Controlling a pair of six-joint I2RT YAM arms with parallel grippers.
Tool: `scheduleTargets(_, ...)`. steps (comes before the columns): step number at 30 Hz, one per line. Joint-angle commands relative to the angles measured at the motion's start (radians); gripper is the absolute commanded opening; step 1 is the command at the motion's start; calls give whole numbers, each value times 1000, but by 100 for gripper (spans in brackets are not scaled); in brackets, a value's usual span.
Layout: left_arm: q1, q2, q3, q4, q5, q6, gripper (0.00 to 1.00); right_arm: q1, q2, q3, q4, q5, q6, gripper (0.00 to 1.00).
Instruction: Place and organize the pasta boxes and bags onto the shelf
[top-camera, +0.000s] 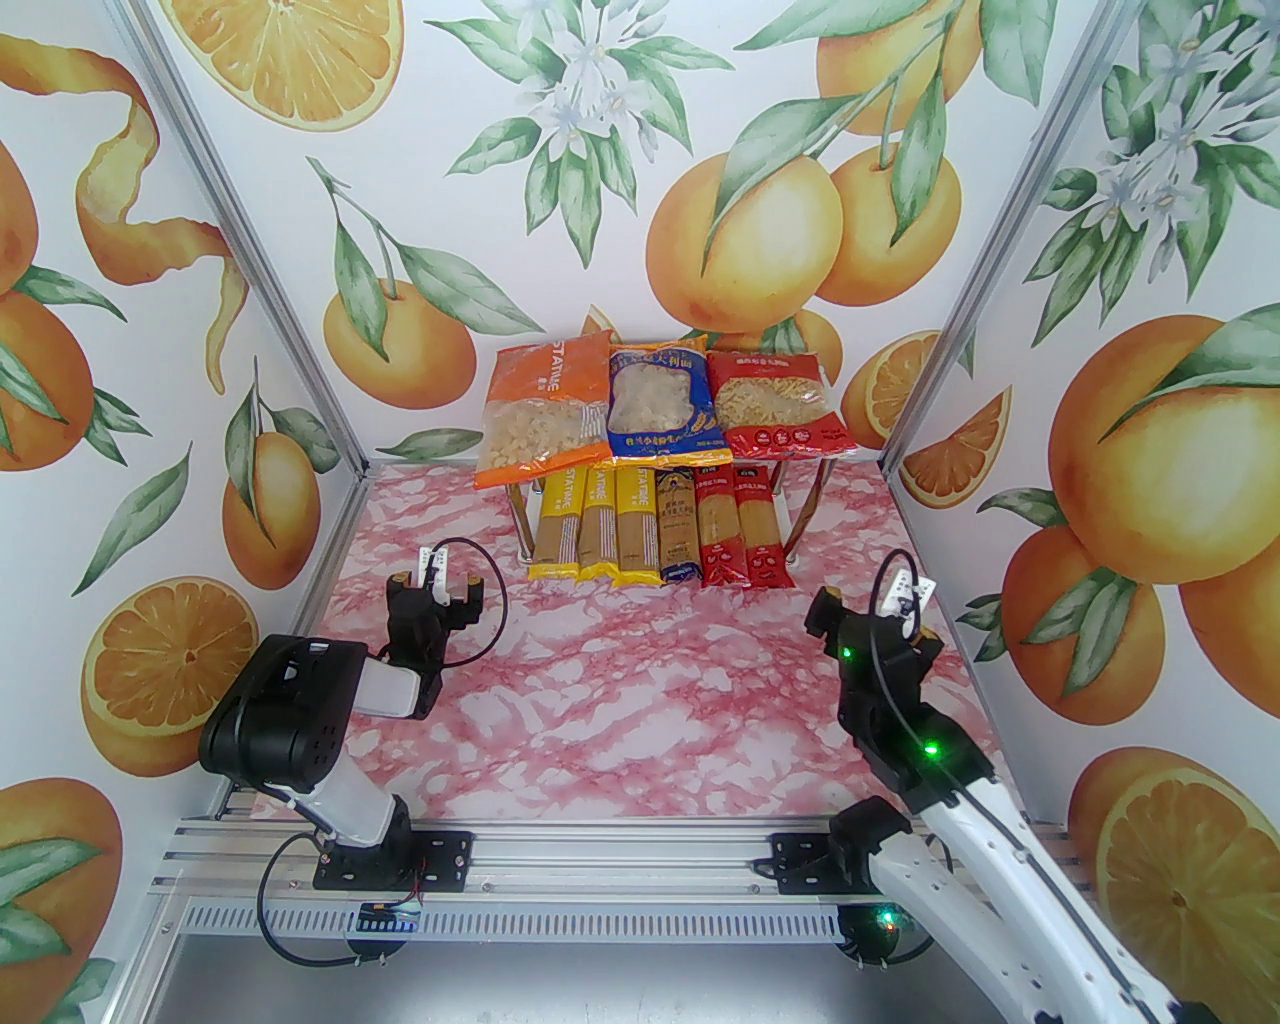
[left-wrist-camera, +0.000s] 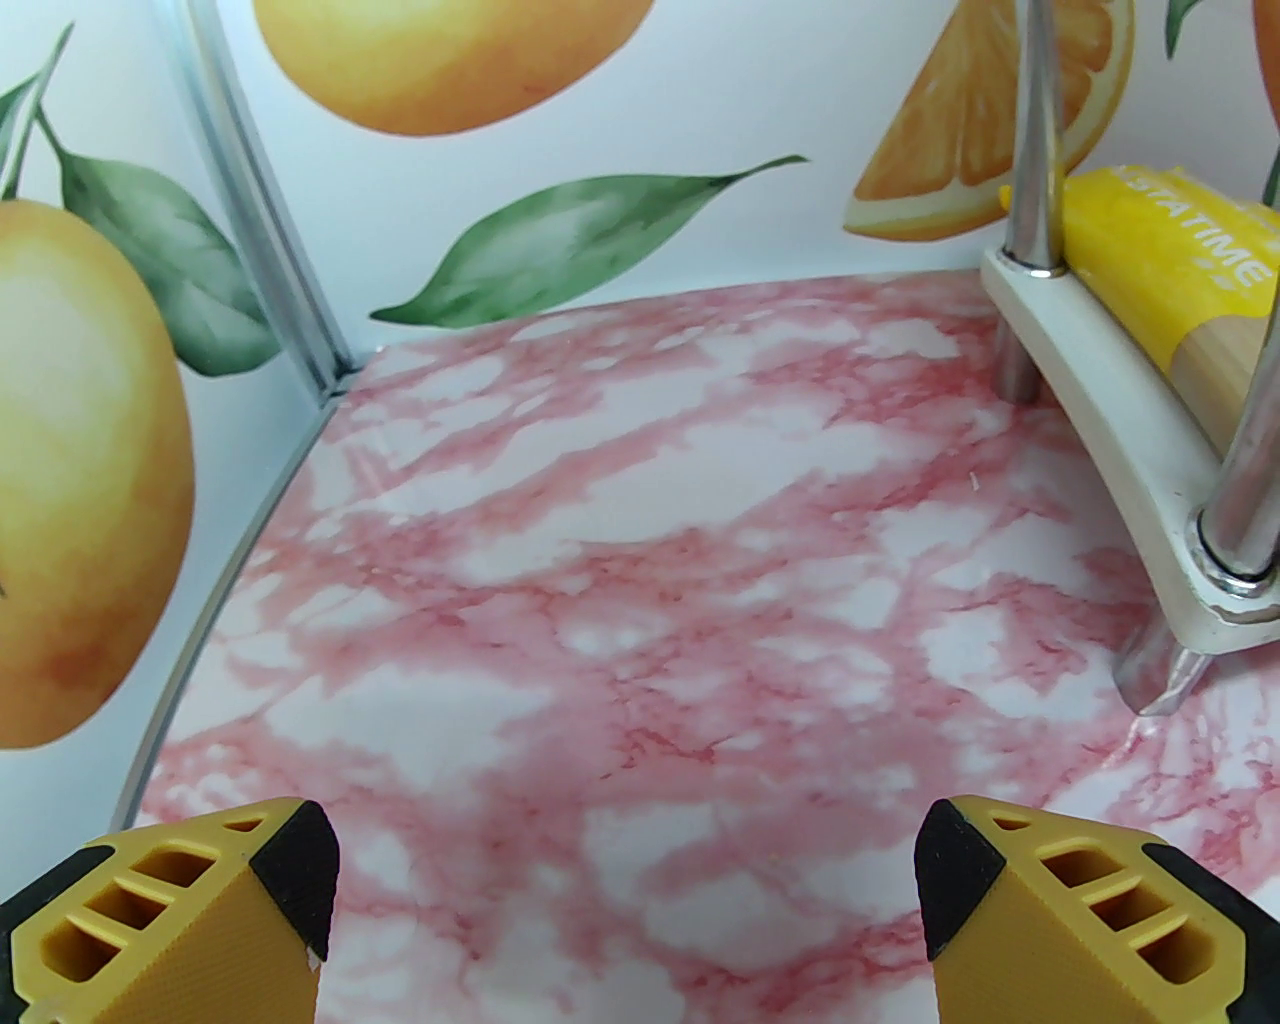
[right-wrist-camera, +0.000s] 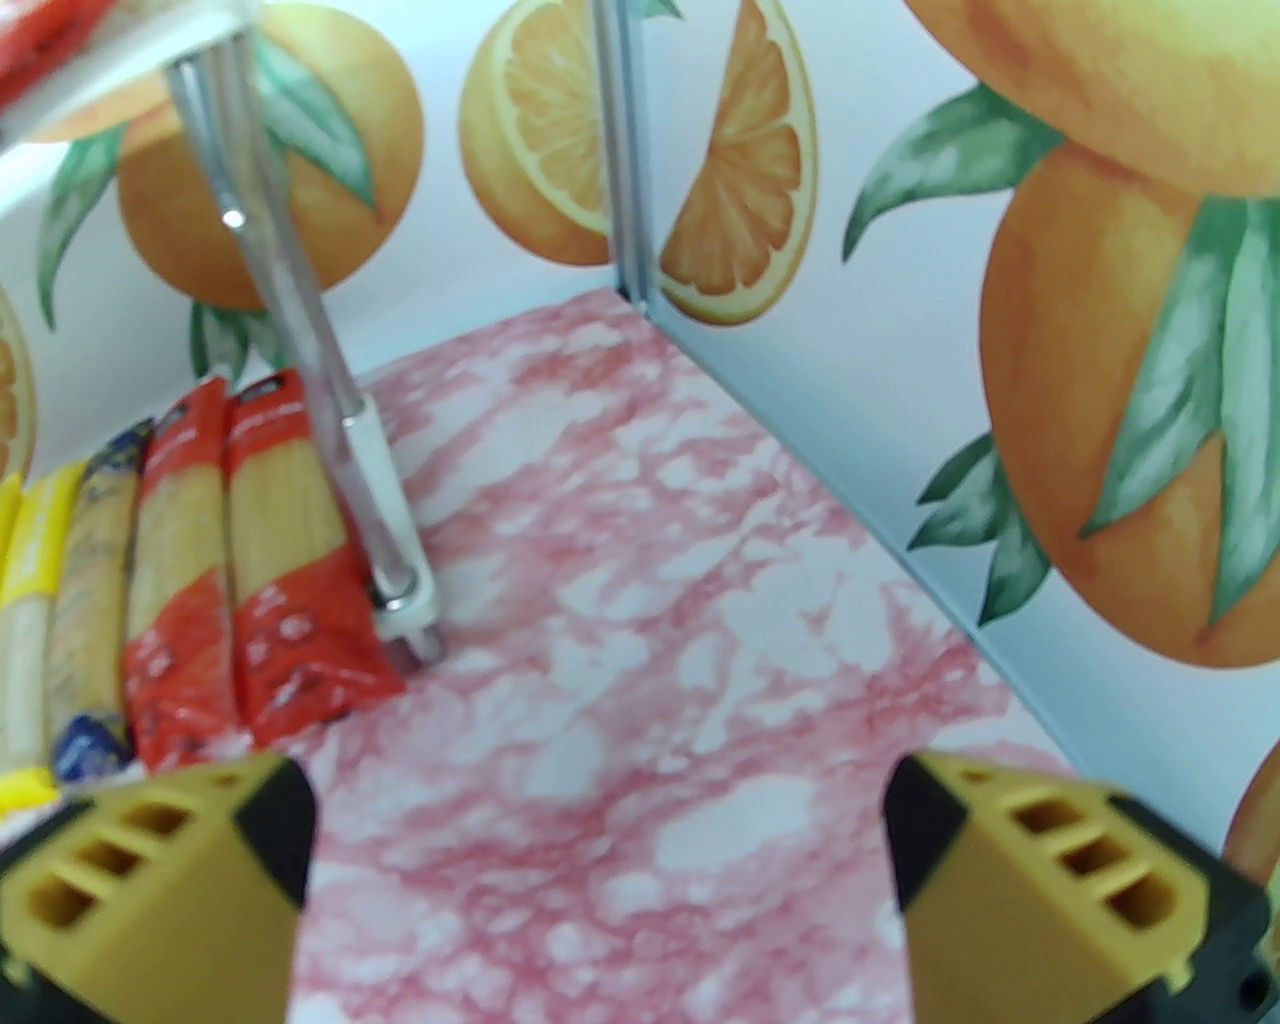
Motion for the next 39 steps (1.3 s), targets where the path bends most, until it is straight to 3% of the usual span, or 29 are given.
scheduleTargets(1,0,-3,12,43,34,17,100,-70,45,-107,317,-12,-89,100)
scheduleTargets(7,-2,-3,15,39,32,16,100,-250,221,-252,690,-159,-105,100)
scheduleTargets(10,0,0,17,39,31,16,100,-297,327,-245,745,-187,-106,100)
scheduleTargets(23,2,0,20,33,28,13,100,-381,535,-243,955,-426,-137,100)
scheduleTargets(30,3,0,23,28,29,10,100,-382,726,-242,1237,-499,-133,100)
scheduleTargets(39,6,-1,27,19,29,5,100,-375,797,-231,1300,-701,-220,100)
